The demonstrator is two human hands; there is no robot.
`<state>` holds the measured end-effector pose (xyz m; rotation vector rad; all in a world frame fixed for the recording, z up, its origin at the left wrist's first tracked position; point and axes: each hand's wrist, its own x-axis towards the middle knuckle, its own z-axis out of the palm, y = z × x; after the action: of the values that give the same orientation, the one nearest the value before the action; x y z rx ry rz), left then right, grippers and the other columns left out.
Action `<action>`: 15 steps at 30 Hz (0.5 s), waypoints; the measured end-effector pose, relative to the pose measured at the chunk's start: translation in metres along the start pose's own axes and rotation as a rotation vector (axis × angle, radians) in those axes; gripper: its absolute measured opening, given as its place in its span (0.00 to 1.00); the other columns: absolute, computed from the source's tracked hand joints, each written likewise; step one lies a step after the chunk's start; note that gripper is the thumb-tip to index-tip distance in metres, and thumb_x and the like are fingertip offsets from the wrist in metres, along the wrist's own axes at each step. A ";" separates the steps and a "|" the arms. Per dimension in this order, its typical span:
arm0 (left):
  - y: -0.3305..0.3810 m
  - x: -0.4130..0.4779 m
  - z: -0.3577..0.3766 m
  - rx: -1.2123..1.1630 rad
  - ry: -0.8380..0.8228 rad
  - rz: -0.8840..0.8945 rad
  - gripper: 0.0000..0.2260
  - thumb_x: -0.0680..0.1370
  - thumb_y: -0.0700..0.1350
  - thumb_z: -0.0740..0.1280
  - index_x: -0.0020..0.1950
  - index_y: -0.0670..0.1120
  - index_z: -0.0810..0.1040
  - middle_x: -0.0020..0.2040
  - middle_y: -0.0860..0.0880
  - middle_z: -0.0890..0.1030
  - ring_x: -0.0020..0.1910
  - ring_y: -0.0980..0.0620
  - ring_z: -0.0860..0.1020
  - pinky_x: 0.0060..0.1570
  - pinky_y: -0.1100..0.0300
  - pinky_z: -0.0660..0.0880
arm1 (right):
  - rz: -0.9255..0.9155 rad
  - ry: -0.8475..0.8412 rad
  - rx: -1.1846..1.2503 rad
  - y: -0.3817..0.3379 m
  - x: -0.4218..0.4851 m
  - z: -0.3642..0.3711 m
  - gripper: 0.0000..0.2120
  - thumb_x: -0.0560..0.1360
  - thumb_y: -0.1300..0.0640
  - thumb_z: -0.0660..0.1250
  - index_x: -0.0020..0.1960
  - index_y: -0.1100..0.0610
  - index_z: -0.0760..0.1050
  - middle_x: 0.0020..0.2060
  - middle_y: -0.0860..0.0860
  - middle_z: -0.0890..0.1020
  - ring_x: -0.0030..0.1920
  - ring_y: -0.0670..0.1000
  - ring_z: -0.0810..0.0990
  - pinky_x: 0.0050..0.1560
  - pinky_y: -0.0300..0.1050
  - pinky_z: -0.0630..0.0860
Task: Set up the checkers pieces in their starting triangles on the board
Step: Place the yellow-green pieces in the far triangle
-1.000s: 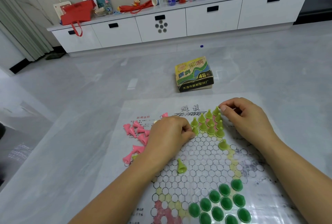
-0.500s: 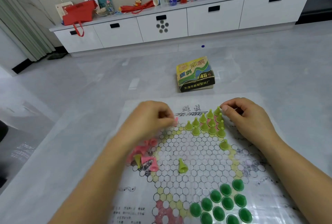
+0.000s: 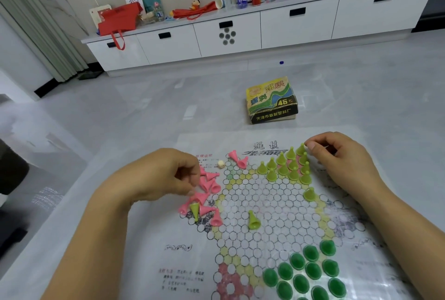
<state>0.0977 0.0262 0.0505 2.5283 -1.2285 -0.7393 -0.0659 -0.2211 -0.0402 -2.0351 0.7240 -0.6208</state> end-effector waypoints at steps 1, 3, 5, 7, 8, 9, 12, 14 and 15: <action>0.003 -0.004 -0.002 0.010 0.009 0.034 0.07 0.69 0.41 0.73 0.40 0.53 0.79 0.36 0.54 0.76 0.33 0.58 0.71 0.36 0.65 0.69 | 0.000 0.000 -0.001 0.000 0.000 0.000 0.06 0.75 0.54 0.63 0.45 0.52 0.78 0.44 0.48 0.80 0.41 0.50 0.77 0.41 0.44 0.71; 0.010 -0.011 0.000 0.061 -0.047 0.057 0.08 0.70 0.43 0.72 0.45 0.55 0.80 0.42 0.54 0.75 0.39 0.55 0.74 0.43 0.63 0.72 | 0.001 0.003 0.001 0.000 -0.001 0.000 0.06 0.75 0.54 0.63 0.45 0.52 0.78 0.44 0.48 0.80 0.41 0.49 0.76 0.41 0.44 0.70; 0.012 -0.013 0.011 0.164 -0.122 0.022 0.11 0.70 0.43 0.71 0.49 0.56 0.79 0.47 0.53 0.75 0.45 0.54 0.74 0.49 0.58 0.74 | -0.001 0.003 0.006 0.000 -0.001 -0.001 0.06 0.75 0.54 0.63 0.45 0.52 0.78 0.44 0.48 0.80 0.41 0.48 0.76 0.40 0.43 0.70; 0.012 -0.013 0.025 0.252 -0.110 -0.012 0.11 0.72 0.43 0.69 0.51 0.55 0.78 0.49 0.53 0.73 0.47 0.54 0.74 0.50 0.58 0.74 | 0.000 0.001 0.007 -0.001 -0.001 -0.001 0.06 0.75 0.54 0.63 0.45 0.52 0.78 0.44 0.48 0.80 0.40 0.48 0.76 0.39 0.42 0.70; 0.011 -0.012 0.031 0.257 -0.069 -0.016 0.10 0.72 0.42 0.68 0.51 0.53 0.78 0.48 0.53 0.73 0.47 0.54 0.73 0.49 0.59 0.73 | 0.002 0.002 0.005 -0.001 0.000 -0.001 0.06 0.75 0.54 0.63 0.45 0.52 0.78 0.44 0.48 0.80 0.41 0.48 0.76 0.39 0.42 0.70; 0.011 -0.012 0.034 0.247 -0.029 -0.016 0.08 0.73 0.42 0.68 0.50 0.52 0.78 0.47 0.54 0.73 0.47 0.54 0.73 0.49 0.60 0.72 | 0.003 0.002 0.002 0.000 0.000 -0.001 0.06 0.75 0.54 0.63 0.45 0.52 0.78 0.44 0.48 0.80 0.41 0.48 0.76 0.40 0.43 0.70; 0.007 -0.013 0.036 0.206 0.019 -0.018 0.05 0.72 0.43 0.69 0.47 0.51 0.80 0.46 0.55 0.74 0.45 0.56 0.74 0.48 0.60 0.73 | 0.012 0.001 -0.001 0.000 0.000 -0.001 0.06 0.75 0.54 0.63 0.45 0.52 0.78 0.44 0.48 0.80 0.41 0.49 0.76 0.42 0.45 0.70; 0.004 -0.014 0.035 0.194 0.016 -0.011 0.06 0.72 0.43 0.69 0.48 0.52 0.79 0.43 0.58 0.73 0.43 0.58 0.73 0.45 0.64 0.72 | 0.013 -0.002 -0.004 0.000 0.000 -0.002 0.06 0.75 0.53 0.63 0.45 0.52 0.78 0.44 0.48 0.79 0.41 0.49 0.75 0.43 0.45 0.71; 0.002 -0.015 0.036 0.217 0.015 -0.002 0.07 0.73 0.43 0.69 0.49 0.52 0.79 0.42 0.59 0.72 0.42 0.58 0.72 0.43 0.67 0.70 | 0.012 -0.002 -0.005 0.000 0.000 -0.002 0.06 0.75 0.53 0.63 0.45 0.52 0.78 0.44 0.48 0.79 0.41 0.49 0.75 0.43 0.45 0.71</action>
<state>0.0696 0.0368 0.0258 2.7004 -1.3684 -0.6159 -0.0669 -0.2221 -0.0391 -2.0344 0.7369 -0.6103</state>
